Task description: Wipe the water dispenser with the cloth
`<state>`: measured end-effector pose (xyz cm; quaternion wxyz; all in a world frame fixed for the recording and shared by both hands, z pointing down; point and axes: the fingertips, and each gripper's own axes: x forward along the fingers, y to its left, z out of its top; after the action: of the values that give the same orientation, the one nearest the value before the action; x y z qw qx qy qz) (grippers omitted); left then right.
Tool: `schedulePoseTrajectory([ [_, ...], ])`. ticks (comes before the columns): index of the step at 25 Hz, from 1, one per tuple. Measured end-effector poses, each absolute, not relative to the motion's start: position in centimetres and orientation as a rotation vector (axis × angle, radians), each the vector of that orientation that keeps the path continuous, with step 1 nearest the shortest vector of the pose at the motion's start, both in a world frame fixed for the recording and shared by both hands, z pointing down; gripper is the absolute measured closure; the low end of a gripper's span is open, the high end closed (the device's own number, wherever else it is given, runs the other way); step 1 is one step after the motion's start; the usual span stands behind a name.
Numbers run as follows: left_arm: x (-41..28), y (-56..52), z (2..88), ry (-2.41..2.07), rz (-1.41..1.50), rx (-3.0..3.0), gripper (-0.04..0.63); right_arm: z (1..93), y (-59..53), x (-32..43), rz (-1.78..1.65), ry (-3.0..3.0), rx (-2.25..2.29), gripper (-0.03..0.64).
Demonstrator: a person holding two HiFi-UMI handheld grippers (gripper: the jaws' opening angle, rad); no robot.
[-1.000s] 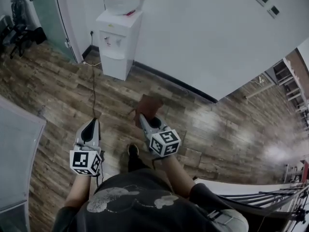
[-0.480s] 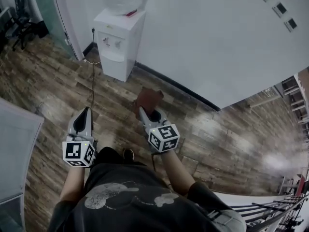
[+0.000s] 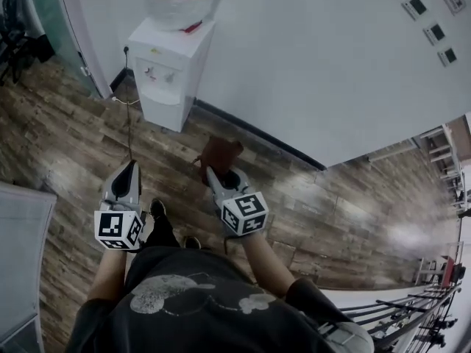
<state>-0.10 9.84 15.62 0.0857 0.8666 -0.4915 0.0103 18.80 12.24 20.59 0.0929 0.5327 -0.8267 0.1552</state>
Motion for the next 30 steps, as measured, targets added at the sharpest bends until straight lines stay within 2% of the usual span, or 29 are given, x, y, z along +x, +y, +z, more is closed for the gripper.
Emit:
schedulePoseTrajectory([
  [9, -3.4, -0.4, 14.9, -1.434, 0.001, 2.627, 0.577, 19.5, 1.4, 14.8, 0.445, -2.429, 1.652, 0.558],
  [19, -5.2, -8.0, 16.6, -1.397, 0.059, 2.597, 0.577, 21.2, -5.5, 9.3, 0.428, -2.427, 1.492, 0.558],
  [30, -5.1, -18.7, 16.2, -1.539, 0.134, 2.534, 0.577, 20.9, -18.2, 5.5, 0.385, -2.579, 1.238, 0.558],
])
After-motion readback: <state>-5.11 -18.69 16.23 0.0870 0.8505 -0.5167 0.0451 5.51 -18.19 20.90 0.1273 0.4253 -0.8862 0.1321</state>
